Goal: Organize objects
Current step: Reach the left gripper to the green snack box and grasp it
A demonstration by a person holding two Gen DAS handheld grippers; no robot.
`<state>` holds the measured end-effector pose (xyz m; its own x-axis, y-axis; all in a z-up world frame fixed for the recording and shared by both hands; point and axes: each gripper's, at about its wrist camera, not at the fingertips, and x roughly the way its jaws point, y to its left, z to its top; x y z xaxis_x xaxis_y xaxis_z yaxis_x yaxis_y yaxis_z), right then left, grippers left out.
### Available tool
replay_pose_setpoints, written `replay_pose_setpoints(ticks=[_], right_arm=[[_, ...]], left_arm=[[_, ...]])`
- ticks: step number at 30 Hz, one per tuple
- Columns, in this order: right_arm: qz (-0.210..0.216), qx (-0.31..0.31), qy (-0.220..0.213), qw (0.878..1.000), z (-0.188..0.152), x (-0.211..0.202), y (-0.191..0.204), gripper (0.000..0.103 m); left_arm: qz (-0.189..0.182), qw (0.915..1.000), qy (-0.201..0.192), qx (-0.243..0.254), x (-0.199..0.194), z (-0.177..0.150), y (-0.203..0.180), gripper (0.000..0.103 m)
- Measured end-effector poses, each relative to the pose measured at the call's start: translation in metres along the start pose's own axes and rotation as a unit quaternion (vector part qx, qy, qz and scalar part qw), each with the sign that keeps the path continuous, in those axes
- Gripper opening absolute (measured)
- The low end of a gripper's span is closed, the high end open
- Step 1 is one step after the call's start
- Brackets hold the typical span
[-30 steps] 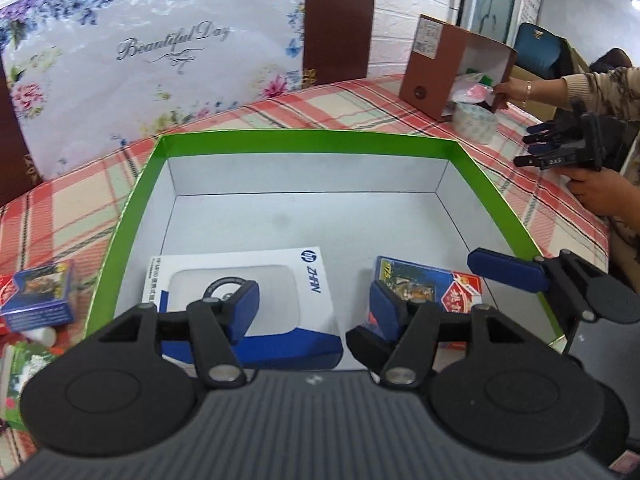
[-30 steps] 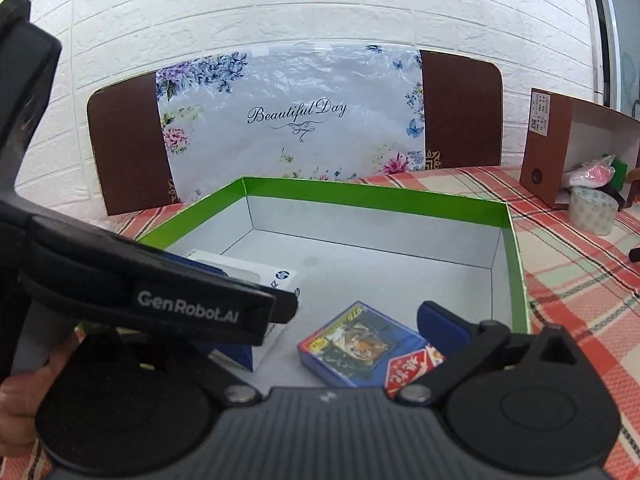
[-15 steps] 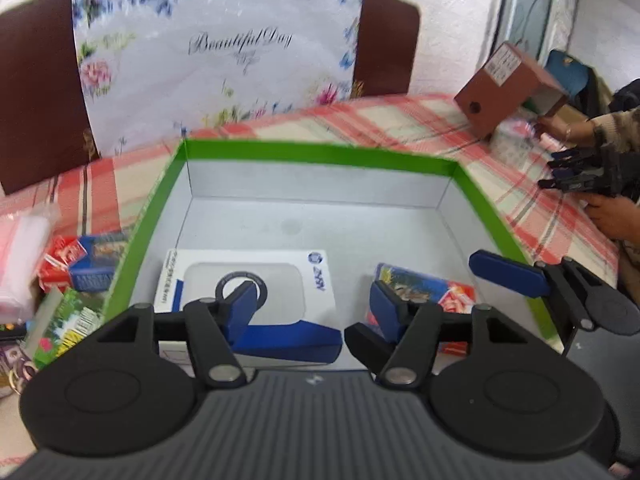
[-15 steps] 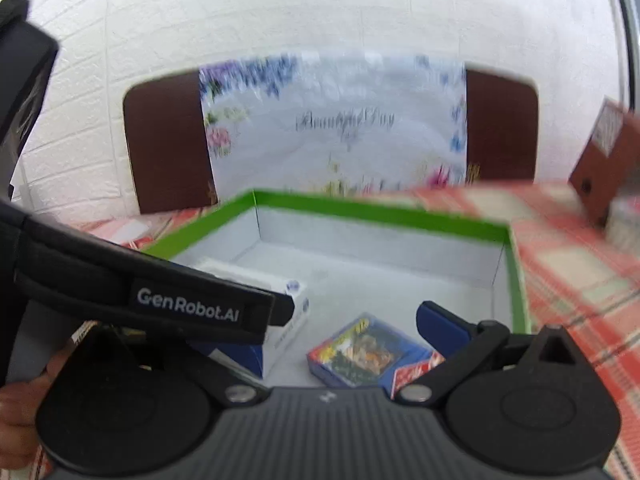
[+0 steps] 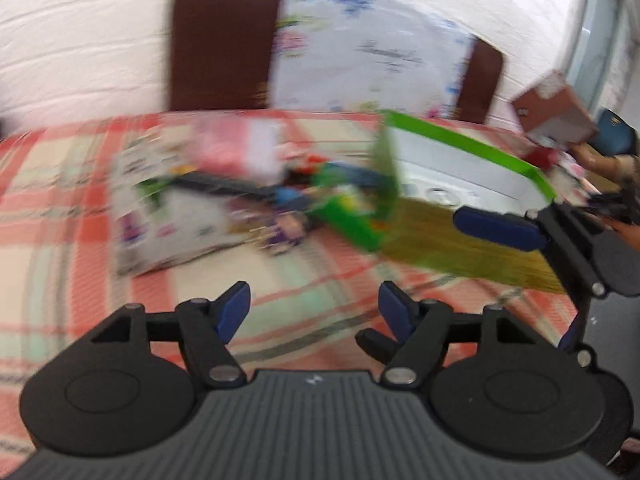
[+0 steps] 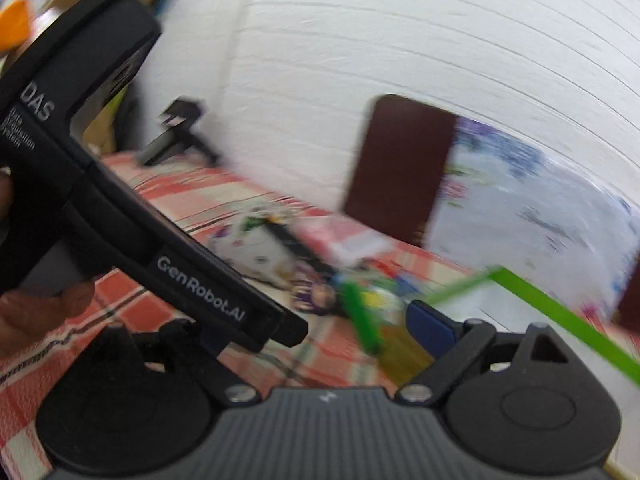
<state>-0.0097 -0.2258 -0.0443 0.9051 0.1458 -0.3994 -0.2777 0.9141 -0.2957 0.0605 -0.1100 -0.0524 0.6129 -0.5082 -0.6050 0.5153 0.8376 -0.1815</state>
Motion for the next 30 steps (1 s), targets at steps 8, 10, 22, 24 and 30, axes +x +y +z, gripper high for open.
replay_pose_setpoints(ticks=[8, 10, 22, 24, 30], right_arm=[[-0.011, -0.143, 0.056, 0.988, 0.029, 0.060, 0.039, 0.090], [-0.053, -0.170, 0.088, 0.980, 0.030, 0.077, 0.034, 0.089], [-0.114, -0.237, 0.171, 0.950, 0.012, 0.124, 0.016, 0.020], [-0.100, -0.213, 0.143, 0.961, 0.020, 0.107, 0.024, 0.018], [-0.014, -0.151, 0.041, 0.988, 0.052, 0.052, 0.060, 0.018]], left_arm=[[0.045, 0.9890, -0.043, -0.134, -0.023, -0.001, 0.092, 0.072], [0.052, 0.9847, -0.049, -0.159, -0.026, -0.001, 0.108, 0.072], [0.015, 0.9825, -0.039, -0.182, -0.028, -0.021, 0.125, 0.071], [0.015, 0.9816, -0.041, -0.186, -0.032, -0.021, 0.125, 0.072], [0.003, 0.9775, -0.051, -0.205, -0.049, -0.023, 0.129, 0.072]])
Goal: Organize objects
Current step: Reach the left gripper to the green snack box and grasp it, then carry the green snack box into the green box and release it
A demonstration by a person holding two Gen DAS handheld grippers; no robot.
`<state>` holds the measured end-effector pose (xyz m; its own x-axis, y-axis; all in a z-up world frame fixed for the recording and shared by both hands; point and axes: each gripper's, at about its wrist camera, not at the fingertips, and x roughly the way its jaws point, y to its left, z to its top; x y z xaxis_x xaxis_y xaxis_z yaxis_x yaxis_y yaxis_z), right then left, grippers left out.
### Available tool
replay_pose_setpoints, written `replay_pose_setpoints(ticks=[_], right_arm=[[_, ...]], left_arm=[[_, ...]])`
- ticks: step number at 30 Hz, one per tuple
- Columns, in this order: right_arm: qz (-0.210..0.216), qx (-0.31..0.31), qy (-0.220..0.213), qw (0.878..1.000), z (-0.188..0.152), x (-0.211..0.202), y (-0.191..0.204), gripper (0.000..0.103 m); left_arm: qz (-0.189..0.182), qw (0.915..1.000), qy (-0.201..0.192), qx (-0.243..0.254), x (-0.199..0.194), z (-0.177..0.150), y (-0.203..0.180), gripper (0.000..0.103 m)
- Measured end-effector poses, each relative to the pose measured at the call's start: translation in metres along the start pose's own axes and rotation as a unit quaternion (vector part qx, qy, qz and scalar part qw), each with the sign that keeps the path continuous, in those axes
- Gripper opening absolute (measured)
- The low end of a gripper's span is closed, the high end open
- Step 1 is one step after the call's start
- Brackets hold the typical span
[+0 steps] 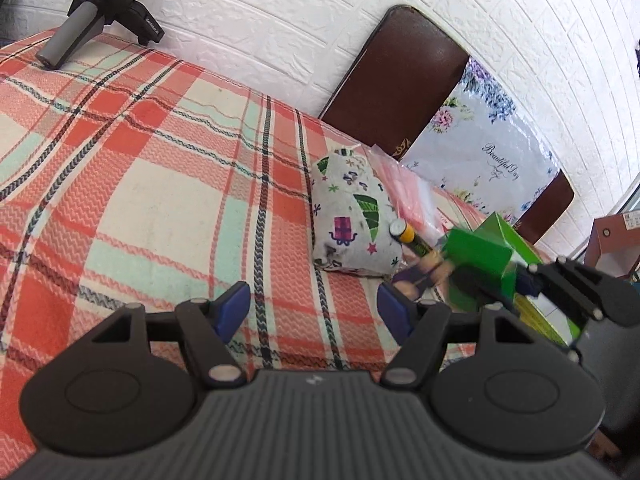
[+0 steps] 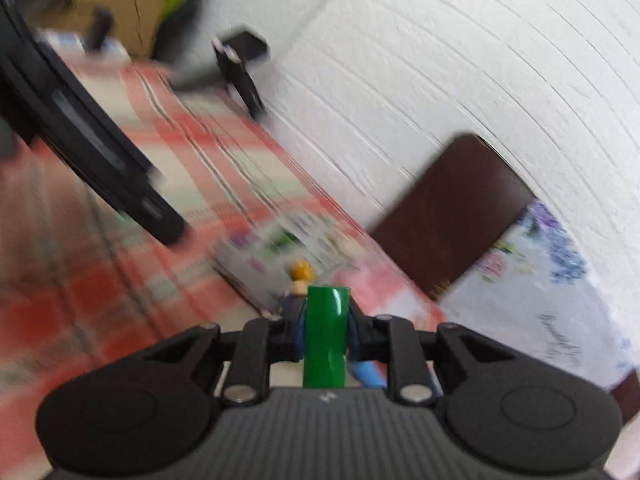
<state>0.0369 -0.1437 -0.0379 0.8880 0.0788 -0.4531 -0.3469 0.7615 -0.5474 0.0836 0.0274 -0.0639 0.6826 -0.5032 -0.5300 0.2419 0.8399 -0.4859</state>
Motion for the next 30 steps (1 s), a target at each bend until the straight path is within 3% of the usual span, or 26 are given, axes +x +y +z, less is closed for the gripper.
replay_pose_setpoints(ticks=[2, 3, 5, 10, 18, 25, 26, 27, 28, 30], right_arm=[[0.060, 0.013, -0.008, 0.998, 0.008, -0.010, 0.014, 0.022], [0.094, 0.019, -0.013, 0.995, 0.008, -0.013, 0.019, 0.041], [0.117, 0.044, -0.030, 0.992, 0.005, -0.022, 0.025, 0.077], [0.153, 0.105, -0.035, 0.982, -0.017, -0.036, 0.019, 0.077], [0.223, 0.149, 0.003, 0.963, -0.045, -0.048, 0.028, 0.088], [0.241, 0.186, 0.022, 0.952, -0.058, -0.037, 0.029, 0.088], [0.241, 0.187, 0.022, 0.952, -0.058, -0.035, 0.028, 0.084], [0.240, 0.189, 0.020, 0.952, -0.057, -0.034, 0.028, 0.071], [0.237, 0.191, 0.019, 0.952, -0.056, -0.033, 0.027, 0.064], [0.231, 0.201, 0.020, 0.952, -0.055, -0.032, 0.024, 0.063]], left_arm=[[-0.003, 1.0000, -0.004, -0.009, -0.007, 0.002, 0.002, 0.072], [-0.004, 0.9998, -0.006, -0.016, -0.011, 0.003, 0.005, 0.072], [0.004, 0.9996, -0.014, -0.026, -0.019, 0.004, 0.009, 0.072], [0.006, 0.9996, -0.002, -0.027, -0.030, 0.004, 0.012, 0.072], [-0.043, 0.9963, 0.074, -0.009, -0.033, -0.019, -0.004, 0.072], [-0.046, 0.9892, 0.137, 0.022, -0.029, -0.042, -0.021, 0.070], [-0.044, 0.9881, 0.146, 0.020, -0.024, -0.045, -0.022, 0.066], [-0.041, 0.9881, 0.147, 0.018, -0.021, -0.048, -0.023, 0.063], [-0.038, 0.9890, 0.142, 0.020, -0.019, -0.049, -0.025, 0.063], [-0.029, 0.9896, 0.138, 0.029, -0.016, -0.048, -0.031, 0.058]])
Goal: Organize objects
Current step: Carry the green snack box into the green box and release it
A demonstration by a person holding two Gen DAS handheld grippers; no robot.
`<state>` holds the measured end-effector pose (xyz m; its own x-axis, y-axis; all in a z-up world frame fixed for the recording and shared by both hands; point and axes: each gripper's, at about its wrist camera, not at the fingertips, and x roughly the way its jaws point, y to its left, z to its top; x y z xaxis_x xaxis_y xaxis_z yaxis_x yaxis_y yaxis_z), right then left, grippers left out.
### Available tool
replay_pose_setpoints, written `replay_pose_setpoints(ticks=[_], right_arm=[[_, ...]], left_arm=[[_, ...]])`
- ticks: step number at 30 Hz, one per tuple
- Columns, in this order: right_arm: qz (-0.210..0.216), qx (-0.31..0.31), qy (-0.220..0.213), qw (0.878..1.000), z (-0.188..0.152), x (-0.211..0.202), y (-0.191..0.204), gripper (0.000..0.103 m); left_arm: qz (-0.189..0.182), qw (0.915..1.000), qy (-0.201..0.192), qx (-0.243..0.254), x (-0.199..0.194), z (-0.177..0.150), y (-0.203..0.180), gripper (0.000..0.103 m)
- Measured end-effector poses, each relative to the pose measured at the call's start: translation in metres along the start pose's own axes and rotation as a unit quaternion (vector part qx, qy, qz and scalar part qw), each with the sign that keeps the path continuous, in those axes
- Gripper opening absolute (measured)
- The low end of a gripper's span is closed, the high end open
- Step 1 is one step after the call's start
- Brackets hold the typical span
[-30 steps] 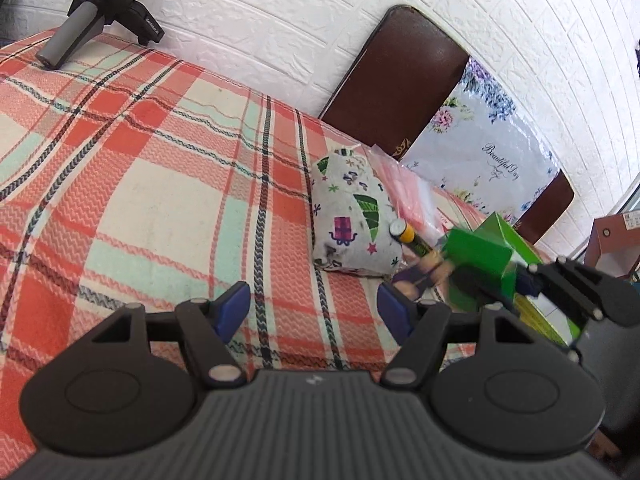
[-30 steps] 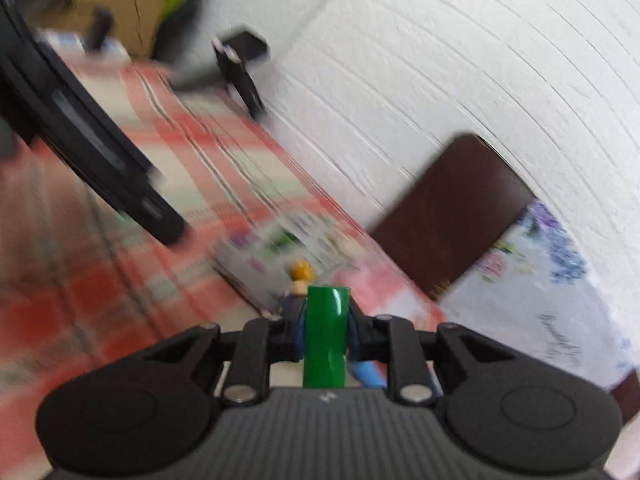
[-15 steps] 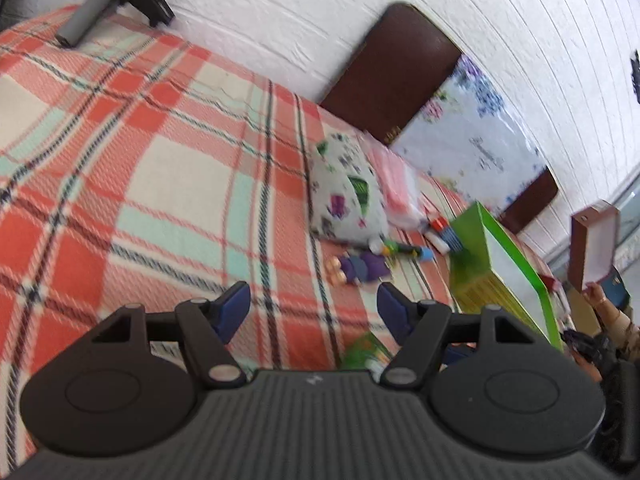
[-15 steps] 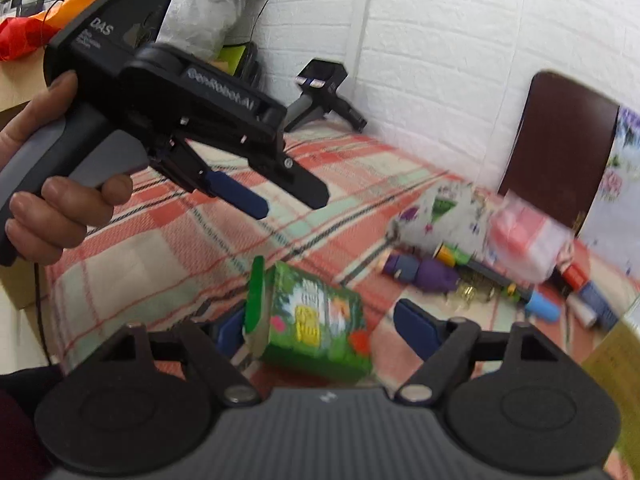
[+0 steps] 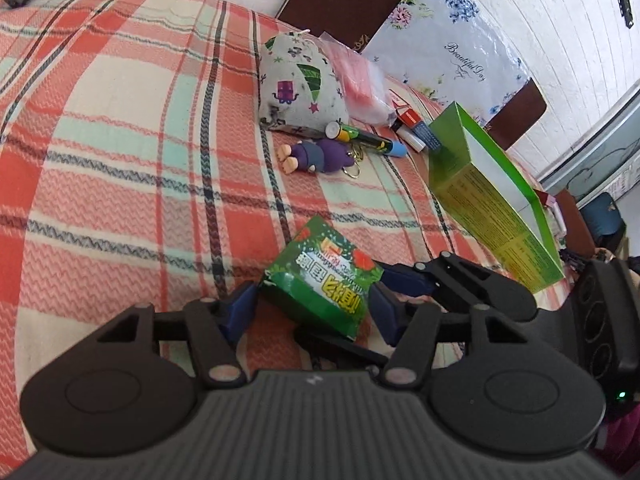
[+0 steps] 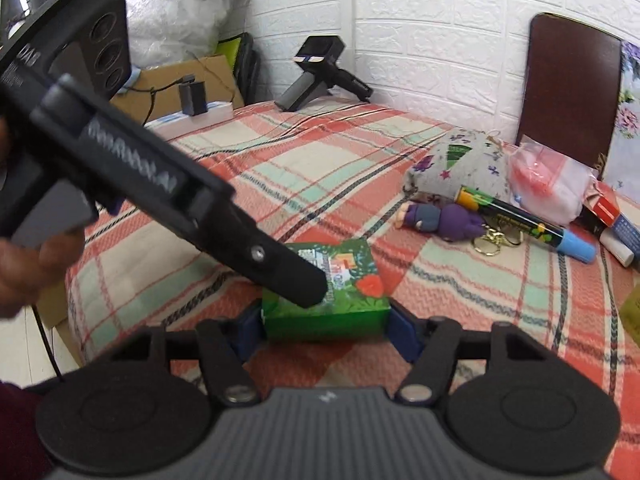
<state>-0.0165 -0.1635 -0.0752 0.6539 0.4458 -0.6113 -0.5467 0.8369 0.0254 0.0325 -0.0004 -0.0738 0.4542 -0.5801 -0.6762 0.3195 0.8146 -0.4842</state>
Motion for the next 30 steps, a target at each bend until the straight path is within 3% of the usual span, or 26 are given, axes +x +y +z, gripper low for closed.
replay_pose_setpoints(ticks=[5, 11, 17, 21, 30], right_arm=[[-0.031, 0.014, -0.003, 0.999, -0.006, -0.013, -0.013, 0.062], [-0.112, 0.035, -0.029, 0.993, -0.025, -0.050, -0.036, 0.061], [-0.229, 0.063, -0.105, 0.966, -0.018, -0.107, -0.084, 0.061], [-0.292, 0.092, -0.127, 0.943, -0.020, -0.134, -0.127, 0.061], [-0.346, 0.174, -0.120, 0.914, -0.053, -0.155, -0.197, 0.062]], left_arm=[[-0.013, 0.9997, 0.021, 0.002, 0.017, 0.010, -0.015, 0.055], [-0.042, 0.9964, 0.039, 0.062, 0.047, 0.022, -0.069, 0.055], [-0.101, 0.9854, 0.011, 0.136, 0.073, 0.064, -0.153, 0.055], [-0.120, 0.9747, 0.002, 0.189, 0.106, 0.081, -0.211, 0.056], [-0.131, 0.9645, 0.025, 0.228, 0.170, 0.083, -0.276, 0.056]])
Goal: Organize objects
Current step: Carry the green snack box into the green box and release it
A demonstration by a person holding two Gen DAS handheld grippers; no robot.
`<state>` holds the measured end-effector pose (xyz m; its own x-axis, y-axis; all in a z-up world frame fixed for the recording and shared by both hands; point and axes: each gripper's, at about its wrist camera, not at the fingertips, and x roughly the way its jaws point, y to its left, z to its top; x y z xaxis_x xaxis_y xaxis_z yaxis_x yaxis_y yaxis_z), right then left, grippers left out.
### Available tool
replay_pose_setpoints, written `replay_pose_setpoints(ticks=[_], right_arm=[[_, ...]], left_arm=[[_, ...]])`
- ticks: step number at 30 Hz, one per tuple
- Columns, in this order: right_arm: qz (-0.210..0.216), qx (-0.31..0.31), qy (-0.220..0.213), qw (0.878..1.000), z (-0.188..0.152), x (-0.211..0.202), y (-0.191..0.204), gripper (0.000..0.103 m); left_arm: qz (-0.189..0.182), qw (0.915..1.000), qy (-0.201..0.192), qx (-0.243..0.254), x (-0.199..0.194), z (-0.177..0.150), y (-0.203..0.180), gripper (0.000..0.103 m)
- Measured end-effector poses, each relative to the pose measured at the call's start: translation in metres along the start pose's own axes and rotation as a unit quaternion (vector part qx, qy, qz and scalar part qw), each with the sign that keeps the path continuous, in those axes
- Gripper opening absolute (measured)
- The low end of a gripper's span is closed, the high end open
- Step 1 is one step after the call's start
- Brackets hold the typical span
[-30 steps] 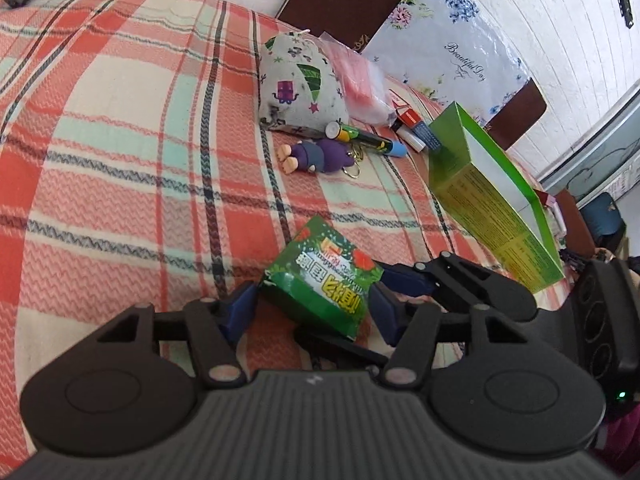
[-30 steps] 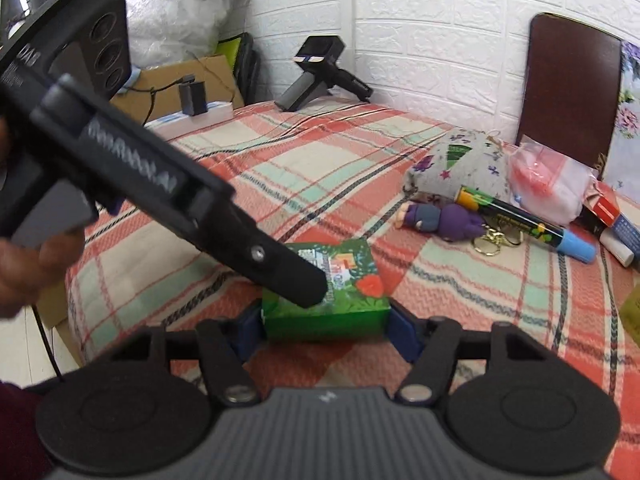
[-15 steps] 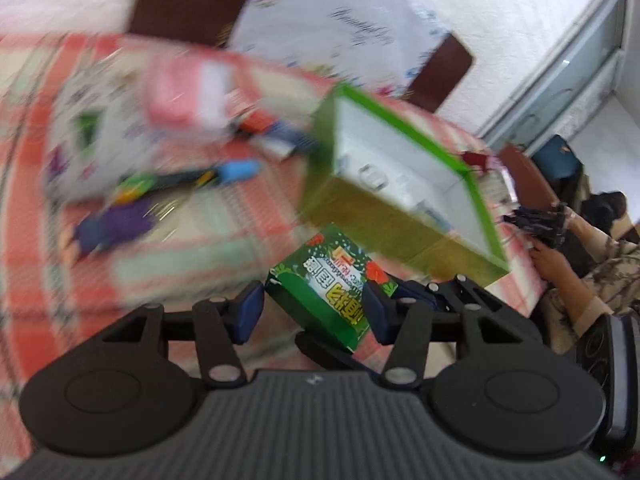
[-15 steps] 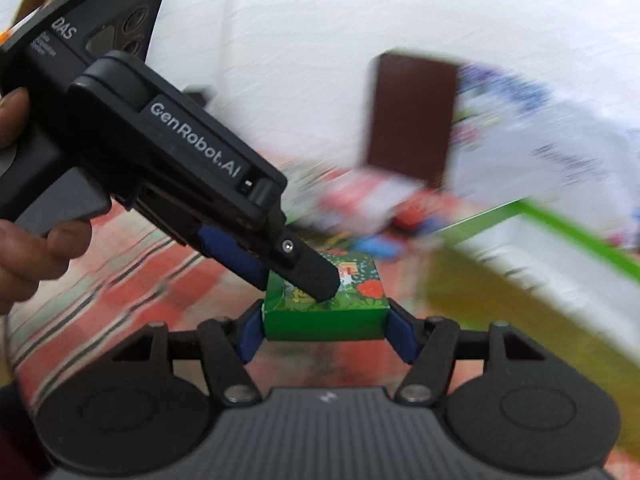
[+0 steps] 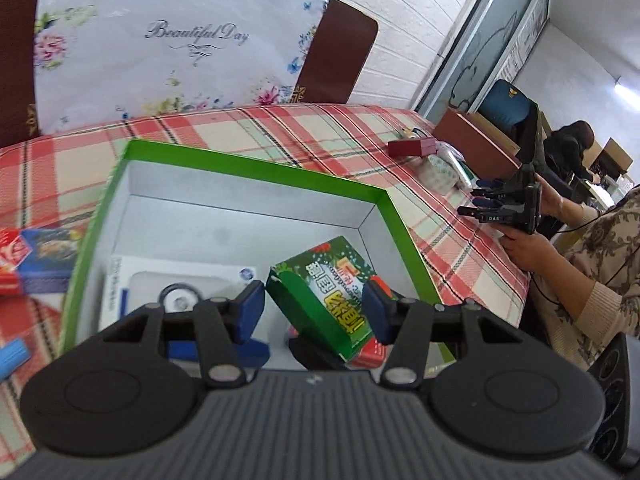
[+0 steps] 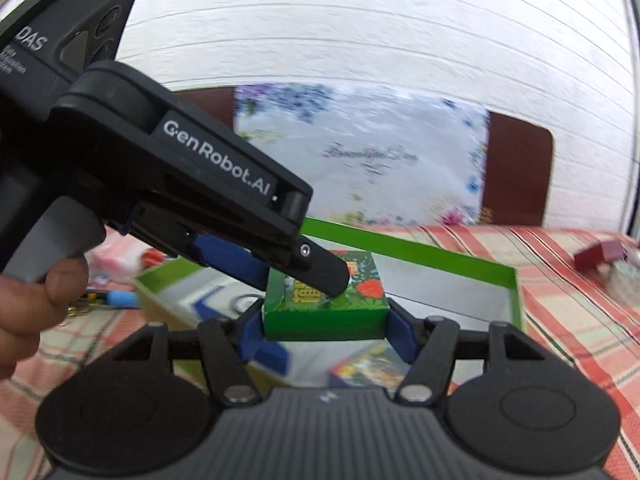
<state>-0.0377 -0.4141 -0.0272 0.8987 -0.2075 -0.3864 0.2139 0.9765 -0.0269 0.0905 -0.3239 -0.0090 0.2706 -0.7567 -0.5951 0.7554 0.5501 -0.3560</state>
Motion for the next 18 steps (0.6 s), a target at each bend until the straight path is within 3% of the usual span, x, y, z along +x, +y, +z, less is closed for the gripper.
replay_pose_setpoints(ticks=[4, 7, 12, 18], right_arm=[[-0.066, 0.018, 0.024, 0.997, -0.007, 0.022, -0.011, 0.072], [-0.055, 0.046, 0.020, 0.997, -0.015, 0.017, -0.013, 0.075], [-0.056, 0.040, 0.002, 0.998, -0.021, 0.001, 0.004, 0.075], [-0.036, 0.022, -0.011, 0.999, -0.016, -0.013, 0.027, 0.075]], left_arm=[[0.061, 0.9978, -0.001, 0.025, 0.010, 0.000, -0.007, 0.057], [0.085, 0.9956, -0.010, 0.037, -0.001, -0.006, -0.003, 0.058], [0.135, 0.9890, -0.022, 0.055, -0.019, -0.015, 0.004, 0.058], [0.165, 0.9846, -0.032, 0.049, -0.044, -0.026, 0.018, 0.058]])
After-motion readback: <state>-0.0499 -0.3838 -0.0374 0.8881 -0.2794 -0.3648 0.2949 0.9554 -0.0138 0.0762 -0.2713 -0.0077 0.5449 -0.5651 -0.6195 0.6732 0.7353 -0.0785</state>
